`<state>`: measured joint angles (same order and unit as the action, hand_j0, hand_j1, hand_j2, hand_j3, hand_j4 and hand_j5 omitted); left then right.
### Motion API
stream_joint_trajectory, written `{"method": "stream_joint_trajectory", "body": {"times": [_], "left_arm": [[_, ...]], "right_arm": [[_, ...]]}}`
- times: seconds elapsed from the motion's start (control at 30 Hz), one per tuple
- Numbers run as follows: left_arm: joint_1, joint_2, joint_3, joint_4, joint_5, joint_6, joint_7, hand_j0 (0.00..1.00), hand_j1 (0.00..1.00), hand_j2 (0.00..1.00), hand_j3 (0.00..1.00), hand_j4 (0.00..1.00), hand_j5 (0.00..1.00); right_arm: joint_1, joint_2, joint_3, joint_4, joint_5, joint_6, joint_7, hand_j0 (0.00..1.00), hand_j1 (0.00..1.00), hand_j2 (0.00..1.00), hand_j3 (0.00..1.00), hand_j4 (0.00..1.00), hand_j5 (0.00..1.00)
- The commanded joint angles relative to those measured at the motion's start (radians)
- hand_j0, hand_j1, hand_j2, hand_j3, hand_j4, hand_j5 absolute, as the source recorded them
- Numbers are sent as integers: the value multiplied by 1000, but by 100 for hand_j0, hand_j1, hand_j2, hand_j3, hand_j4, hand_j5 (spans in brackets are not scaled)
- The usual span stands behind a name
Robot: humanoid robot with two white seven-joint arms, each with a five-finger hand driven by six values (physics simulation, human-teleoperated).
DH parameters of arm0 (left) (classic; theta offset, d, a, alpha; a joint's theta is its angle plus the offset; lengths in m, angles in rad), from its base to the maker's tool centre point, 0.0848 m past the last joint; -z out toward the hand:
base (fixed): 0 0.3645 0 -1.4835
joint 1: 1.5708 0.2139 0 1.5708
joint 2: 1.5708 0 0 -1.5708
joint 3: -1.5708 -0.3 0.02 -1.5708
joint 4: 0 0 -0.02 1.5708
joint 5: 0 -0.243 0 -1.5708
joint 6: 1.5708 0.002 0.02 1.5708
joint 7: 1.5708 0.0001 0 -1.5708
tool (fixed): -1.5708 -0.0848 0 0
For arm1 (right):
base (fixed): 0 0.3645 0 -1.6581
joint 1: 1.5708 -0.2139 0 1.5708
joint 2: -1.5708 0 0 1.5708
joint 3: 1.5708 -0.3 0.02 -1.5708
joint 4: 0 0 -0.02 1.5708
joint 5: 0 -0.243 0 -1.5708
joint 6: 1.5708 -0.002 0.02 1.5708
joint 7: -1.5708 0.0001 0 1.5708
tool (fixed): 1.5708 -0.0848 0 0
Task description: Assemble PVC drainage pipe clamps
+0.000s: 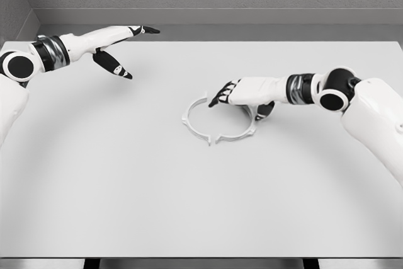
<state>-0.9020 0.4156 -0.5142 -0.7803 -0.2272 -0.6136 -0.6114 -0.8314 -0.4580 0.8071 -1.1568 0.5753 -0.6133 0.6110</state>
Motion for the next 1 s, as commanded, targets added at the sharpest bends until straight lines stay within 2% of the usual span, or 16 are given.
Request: {"method": "stream_joint_trajectory", "body": {"times": [0.0,0.77,0.97], "left_arm": [[0,0,2,-1,8,3,1,100,100,100,100,100,100],[2,0,2,-2,8,3,1,100,100,100,100,100,100],[0,2,2,-1,8,3,1,100,100,100,100,100,100]], "right_arm": [[-3,2,0,-3,-8,2,0,100,100,100,100,100,100],[-14,21,9,-24,-9,2,0,100,100,100,100,100,100],[-15,10,-22,-21,-14,2,0,100,100,100,100,100,100]]}}
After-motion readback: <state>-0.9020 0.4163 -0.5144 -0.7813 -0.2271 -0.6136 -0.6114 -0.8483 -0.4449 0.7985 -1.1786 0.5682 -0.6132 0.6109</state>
